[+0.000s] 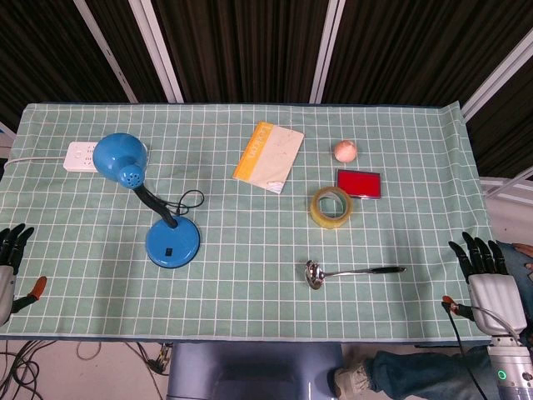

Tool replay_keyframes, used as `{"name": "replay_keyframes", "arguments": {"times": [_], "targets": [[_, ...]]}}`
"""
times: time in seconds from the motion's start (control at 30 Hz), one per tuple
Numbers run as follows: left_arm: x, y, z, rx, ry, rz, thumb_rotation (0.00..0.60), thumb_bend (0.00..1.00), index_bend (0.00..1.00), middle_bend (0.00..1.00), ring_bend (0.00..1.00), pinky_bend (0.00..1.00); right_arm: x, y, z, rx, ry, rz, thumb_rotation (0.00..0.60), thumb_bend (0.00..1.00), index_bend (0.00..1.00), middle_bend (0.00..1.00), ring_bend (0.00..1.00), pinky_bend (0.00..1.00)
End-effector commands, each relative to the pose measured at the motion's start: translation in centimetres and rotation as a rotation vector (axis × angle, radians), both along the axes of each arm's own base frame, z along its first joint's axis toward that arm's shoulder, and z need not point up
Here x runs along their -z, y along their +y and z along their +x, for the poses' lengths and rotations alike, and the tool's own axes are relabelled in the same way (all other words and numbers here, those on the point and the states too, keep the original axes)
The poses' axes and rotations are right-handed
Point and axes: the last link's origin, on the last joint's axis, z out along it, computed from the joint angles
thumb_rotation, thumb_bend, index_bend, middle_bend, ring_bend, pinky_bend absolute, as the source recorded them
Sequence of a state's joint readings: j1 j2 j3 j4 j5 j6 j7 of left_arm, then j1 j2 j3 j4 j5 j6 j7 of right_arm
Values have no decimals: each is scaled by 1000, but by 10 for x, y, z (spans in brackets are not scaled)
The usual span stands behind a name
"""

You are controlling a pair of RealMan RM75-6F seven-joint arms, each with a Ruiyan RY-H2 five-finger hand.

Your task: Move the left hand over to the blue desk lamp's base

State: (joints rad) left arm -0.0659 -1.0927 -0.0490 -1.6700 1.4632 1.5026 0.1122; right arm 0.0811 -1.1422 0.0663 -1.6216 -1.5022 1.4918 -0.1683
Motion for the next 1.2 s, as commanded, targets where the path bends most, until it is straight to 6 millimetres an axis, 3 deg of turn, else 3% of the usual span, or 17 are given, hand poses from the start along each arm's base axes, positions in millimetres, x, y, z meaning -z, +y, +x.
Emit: {"name": "replay_keyframes", "arguments": {"times": [0.03, 0.9, 0.97, 1.0, 1.13, 1.2], "targets": [[0, -1, 0, 3, 0, 1, 600, 321, 28, 21, 0, 0, 0, 0, 0, 0, 1, 1, 600, 169, 126, 37, 24, 0], [5, 0, 4, 45, -4, -27, 600, 359, 7, 59, 0, 4, 1, 0, 1, 9, -15, -10, 600, 168, 125, 37, 25, 0], [6, 0, 5, 59, -5, -32, 600, 369, 3, 85, 27, 90, 1, 0, 1, 10, -15, -11, 600, 168, 125, 37, 28, 0], [7, 0, 6, 67, -8, -36, 600, 379, 1, 113, 72, 197, 1, 0, 1, 11, -15, -11, 600, 169, 125, 37, 33, 0], [11, 4, 11, 120, -54, -71, 600, 452, 3, 320, 362, 588, 0, 2, 0, 19, -19, -10, 600, 169, 125, 37, 56, 0], [16, 6, 12, 140, -62, -89, 600, 501, 7, 422, 482, 673, 0, 2, 0, 18, -19, -12, 600, 169, 125, 37, 67, 0]]}}
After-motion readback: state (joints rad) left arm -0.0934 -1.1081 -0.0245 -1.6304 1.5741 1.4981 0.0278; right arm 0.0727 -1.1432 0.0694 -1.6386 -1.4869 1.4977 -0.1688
